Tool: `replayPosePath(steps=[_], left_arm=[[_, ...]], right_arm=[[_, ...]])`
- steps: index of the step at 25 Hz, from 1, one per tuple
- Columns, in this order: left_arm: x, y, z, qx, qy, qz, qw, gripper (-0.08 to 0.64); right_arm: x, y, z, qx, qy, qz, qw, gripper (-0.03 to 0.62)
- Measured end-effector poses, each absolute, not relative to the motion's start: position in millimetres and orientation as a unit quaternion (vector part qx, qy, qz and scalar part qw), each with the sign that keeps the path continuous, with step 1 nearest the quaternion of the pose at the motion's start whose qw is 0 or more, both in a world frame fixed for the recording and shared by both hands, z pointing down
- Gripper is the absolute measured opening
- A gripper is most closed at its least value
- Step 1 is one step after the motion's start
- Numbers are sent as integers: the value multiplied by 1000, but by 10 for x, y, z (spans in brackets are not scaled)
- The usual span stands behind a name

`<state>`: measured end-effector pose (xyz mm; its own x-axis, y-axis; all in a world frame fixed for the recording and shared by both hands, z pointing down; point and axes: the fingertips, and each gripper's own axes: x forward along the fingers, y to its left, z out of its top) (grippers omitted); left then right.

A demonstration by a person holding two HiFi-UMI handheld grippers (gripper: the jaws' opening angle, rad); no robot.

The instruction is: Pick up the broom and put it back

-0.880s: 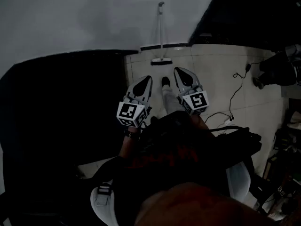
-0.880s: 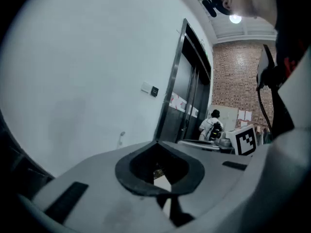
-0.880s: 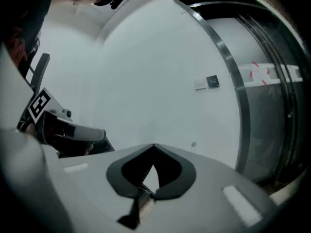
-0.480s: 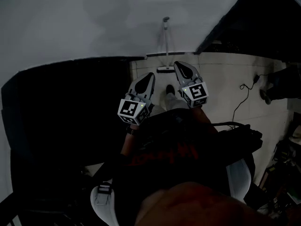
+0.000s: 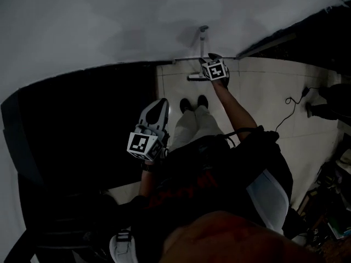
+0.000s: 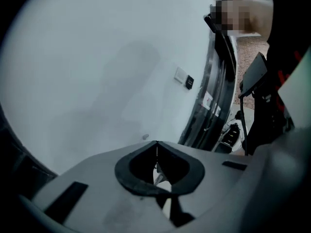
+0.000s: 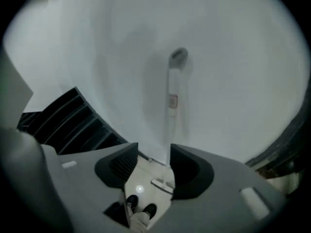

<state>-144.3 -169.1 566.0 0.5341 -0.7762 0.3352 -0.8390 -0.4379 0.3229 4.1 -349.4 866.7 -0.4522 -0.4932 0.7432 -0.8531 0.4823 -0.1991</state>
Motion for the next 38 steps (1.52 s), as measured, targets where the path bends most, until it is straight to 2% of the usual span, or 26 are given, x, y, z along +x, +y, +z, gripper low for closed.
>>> replayPosePath(steps=[2, 6, 9, 10, 17, 20, 28, 32, 35, 38], left_arm=[[-1585, -1717, 5878, 824, -504, 74, 247, 8], [-1718, -1824, 6279, 801, -521, 91, 282, 8], [-1734, -1917, 6293, 797, -523, 92, 289, 8], [-1717, -1931, 6244, 799, -520, 90, 286, 8], [-1488, -2103, 5615, 844, -482, 78, 222, 13], [-1481, -2215, 5494, 865, -452, 77, 204, 61], [-1170, -2596, 4885, 883, -429, -13, 187, 71], [-1149, -2713, 4734, 888, -423, -26, 179, 66], [-1115, -2766, 4635, 894, -417, -25, 162, 32], [-1026, -2818, 4621, 901, -401, -29, 163, 29]], right_arm=[[150, -3924, 9052, 445, -785, 277, 330, 202], [160, -4590, 9353, 465, -776, 283, 319, 198], [12, -4718, 9273, 454, -788, 242, 338, 89], [-44, -4643, 9199, 450, -795, 229, 336, 90], [-23, -3427, 7942, 460, -823, 162, 291, 87], [-44, -3039, 7285, 462, -832, 154, 266, 88], [72, -3082, 5151, 459, -881, 38, 109, 91], [83, -3112, 4777, 442, -893, 23, 78, 91], [134, -3038, 4670, 444, -893, 17, 74, 91], [188, -2944, 4689, 445, -892, 25, 81, 91]])
